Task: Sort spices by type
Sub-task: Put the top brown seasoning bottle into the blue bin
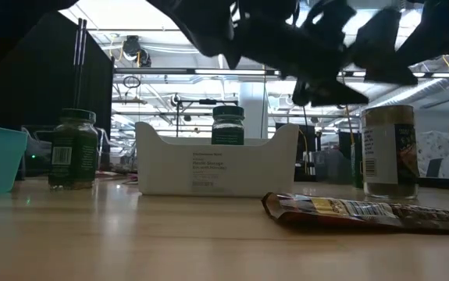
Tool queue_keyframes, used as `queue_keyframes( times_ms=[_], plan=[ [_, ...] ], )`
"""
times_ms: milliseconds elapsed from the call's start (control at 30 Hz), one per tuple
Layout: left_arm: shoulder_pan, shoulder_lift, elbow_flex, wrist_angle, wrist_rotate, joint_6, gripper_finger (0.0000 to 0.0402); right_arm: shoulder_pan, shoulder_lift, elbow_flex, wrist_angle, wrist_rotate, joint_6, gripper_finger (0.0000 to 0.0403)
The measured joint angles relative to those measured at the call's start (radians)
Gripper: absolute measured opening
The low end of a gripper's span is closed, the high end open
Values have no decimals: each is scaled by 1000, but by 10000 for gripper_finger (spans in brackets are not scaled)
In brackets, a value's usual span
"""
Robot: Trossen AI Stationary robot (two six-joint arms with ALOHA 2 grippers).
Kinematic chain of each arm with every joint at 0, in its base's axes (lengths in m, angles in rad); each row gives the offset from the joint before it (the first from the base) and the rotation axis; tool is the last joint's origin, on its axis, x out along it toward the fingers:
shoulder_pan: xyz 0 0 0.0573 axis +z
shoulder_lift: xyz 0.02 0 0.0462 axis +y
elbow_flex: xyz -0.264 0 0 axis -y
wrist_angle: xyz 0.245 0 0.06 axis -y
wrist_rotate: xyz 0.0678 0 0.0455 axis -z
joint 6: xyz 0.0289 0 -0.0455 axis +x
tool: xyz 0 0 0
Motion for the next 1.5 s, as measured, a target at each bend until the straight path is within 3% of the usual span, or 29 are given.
queue_keyframes(
  times_ms=[1500],
  plan=[
    [3, 18, 0, -32, 5, -2, 398, 0, 0, 0, 22, 24, -26, 209]
  ],
)
